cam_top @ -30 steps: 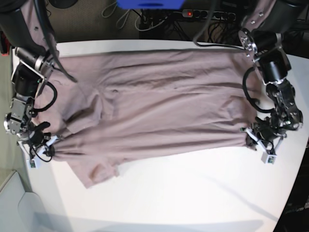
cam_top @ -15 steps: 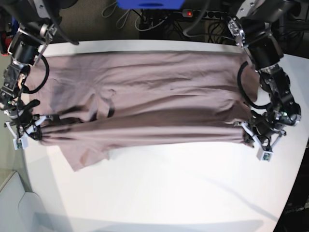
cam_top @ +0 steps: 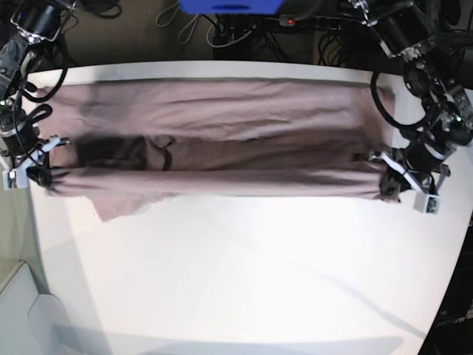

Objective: Layout the t-shirt on the table in an organized manner, then fold the t-shirt properly

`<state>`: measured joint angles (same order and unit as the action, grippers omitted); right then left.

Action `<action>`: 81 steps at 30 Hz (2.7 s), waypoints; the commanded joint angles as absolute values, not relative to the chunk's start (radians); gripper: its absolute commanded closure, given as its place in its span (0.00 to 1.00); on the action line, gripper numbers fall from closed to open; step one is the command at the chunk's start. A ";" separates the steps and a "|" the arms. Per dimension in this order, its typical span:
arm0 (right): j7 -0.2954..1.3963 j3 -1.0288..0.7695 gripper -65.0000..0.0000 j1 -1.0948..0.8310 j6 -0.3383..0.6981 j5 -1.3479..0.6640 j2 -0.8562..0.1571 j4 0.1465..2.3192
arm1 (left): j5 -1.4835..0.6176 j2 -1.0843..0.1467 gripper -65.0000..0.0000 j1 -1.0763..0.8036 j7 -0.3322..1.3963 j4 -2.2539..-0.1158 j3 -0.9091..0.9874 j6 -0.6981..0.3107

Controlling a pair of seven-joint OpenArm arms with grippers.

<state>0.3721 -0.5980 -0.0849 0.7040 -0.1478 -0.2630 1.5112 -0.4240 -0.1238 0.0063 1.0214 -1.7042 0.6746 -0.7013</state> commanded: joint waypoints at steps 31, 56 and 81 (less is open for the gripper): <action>0.338 -0.702 1.00 -0.354 0.698 -0.297 -0.191 1.518 | -0.538 -0.148 1.00 -0.220 0.995 -1.596 0.723 -0.698; 0.433 -0.737 0.50 -0.441 0.698 -0.298 -0.240 1.586 | -0.538 -0.157 0.24 -0.197 0.993 -1.491 0.723 -0.698; 0.875 -0.469 0.44 -0.004 0.698 -0.297 -0.254 1.613 | -0.538 -0.151 0.23 -0.203 0.995 -1.475 0.723 -0.698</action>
